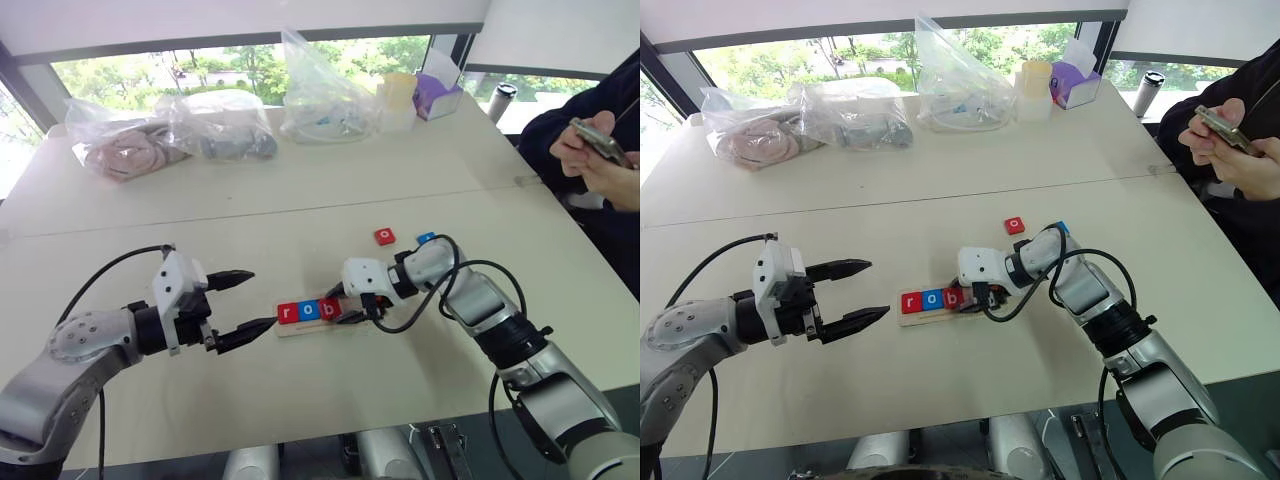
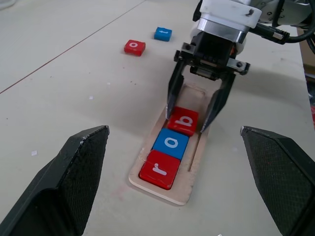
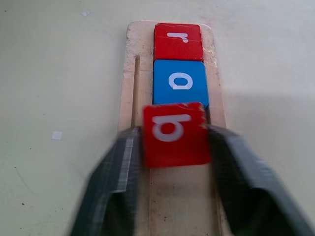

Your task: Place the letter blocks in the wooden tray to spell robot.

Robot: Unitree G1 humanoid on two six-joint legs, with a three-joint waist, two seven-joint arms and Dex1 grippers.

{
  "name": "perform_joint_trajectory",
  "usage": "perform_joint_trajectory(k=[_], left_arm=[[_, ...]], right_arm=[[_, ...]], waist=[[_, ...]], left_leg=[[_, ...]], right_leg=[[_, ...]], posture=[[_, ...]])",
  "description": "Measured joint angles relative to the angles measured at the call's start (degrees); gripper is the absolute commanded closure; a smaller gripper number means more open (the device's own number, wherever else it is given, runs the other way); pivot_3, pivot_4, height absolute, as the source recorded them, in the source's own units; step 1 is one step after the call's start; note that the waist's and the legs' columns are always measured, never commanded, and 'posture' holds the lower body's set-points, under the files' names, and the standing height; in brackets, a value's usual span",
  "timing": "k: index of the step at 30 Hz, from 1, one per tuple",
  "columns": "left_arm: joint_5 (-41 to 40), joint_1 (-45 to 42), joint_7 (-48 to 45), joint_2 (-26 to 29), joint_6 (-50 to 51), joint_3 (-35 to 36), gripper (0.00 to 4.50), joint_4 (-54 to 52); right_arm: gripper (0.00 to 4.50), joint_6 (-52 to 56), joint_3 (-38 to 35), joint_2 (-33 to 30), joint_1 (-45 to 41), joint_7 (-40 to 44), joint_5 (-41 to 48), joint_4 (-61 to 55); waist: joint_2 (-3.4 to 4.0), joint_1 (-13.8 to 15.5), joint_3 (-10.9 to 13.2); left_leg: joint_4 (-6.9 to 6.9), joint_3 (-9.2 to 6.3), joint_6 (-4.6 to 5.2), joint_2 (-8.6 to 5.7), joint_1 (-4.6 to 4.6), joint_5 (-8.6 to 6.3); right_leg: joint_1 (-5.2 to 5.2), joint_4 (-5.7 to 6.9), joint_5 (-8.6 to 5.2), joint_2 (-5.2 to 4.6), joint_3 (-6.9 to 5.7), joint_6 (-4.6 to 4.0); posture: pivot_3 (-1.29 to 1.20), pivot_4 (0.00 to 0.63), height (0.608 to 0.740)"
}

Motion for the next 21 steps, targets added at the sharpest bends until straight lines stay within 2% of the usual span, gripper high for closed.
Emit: perform_joint_trajectory(k=[1,2,12,15,21], left_arm=[[0.0,0.0,0.0,0.0,0.0,0.0,0.0,0.0],[0.0,0.0,0.0,0.0,0.0,0.0,0.0,0.0],[0.1,0.0,0.6,-0.7,0.0,-0.8,0.0,0.0],[0.2,0.1,0.8,-0.8,0.0,-1.1,0.0,0.0],[0.6,0.2,1.1,-1.3,-0.3,-1.2,0.0,-0.2]], right_arm=[[0.25,0.1,0.0,0.2,0.0,0.0,0.0,0.0],[0.05,0.1,0.0,0.3,0.0,0.0,0.0,0.0],[0.05,1.7,-0.3,1.1,-0.5,-0.6,0.5,0.0],[0.05,4.9,-3.7,1.9,-1.1,-3.2,2.4,-0.3],[0.05,15.6,-15.3,4.1,-6.1,-21.4,1.8,1.0]], waist=[[0.0,0.0,0.0],[0.0,0.0,0.0],[0.0,0.0,0.0],[0.0,0.0,0.0],[-0.01,0.0,0.0]], left_leg=[[0.0,0.0,0.0,0.0,0.0,0.0],[0.0,0.0,0.0,0.0,0.0,0.0],[0.0,-0.01,0.0,0.0,0.0,0.0],[0.0,-0.01,0.0,0.0,-0.02,0.0],[0.0,-0.01,-0.01,0.0,-0.04,0.0]], right_leg=[[0.0,0.0,0.0,0.0,0.0,0.01],[0.0,0.0,0.0,0.0,0.0,0.01],[0.0,0.0,0.01,0.0,0.0,0.01],[0.0,0.0,0.01,0.0,0.0,0.01],[-0.03,0.01,0.01,-0.01,0.02,-0.01]], posture=[[0.0,0.15,0.74],[0.0,0.15,0.74],[0.0,0.15,0.74],[0.0,0.15,0.74],[0.0,0.15,0.74]])
